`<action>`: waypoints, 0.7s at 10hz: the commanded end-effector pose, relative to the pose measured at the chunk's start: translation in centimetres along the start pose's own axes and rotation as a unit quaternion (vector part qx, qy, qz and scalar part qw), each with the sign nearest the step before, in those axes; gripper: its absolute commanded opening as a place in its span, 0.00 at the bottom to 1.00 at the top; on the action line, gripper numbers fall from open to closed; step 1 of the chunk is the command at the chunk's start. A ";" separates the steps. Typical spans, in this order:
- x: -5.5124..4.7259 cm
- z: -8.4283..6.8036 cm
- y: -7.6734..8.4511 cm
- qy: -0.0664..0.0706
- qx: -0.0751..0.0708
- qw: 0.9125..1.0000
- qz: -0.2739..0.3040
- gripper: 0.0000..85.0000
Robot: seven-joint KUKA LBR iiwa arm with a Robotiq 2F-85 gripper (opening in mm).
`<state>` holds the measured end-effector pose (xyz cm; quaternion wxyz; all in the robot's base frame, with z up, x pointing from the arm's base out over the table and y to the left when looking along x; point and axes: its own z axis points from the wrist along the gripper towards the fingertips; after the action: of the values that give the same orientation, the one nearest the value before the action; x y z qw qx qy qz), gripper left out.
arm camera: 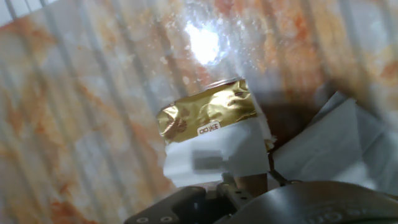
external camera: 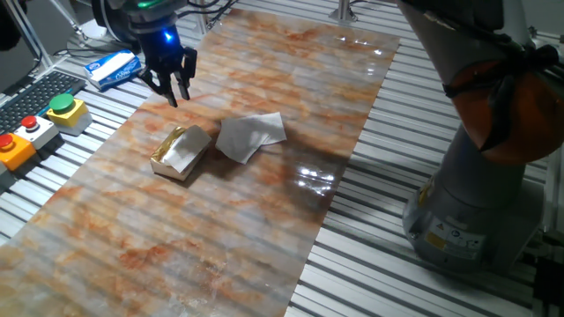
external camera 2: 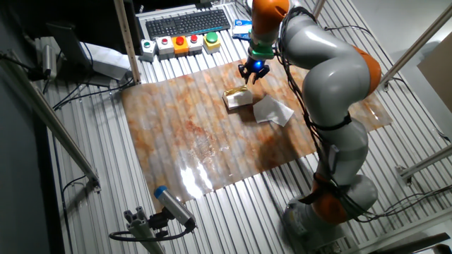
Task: Pull out a napkin
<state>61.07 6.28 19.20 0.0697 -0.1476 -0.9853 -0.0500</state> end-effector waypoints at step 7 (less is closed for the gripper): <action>0.0 0.0 0.2 -0.014 0.011 1.000 0.011 0.60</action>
<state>61.07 6.45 19.21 0.0578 -0.1582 -0.9851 -0.0352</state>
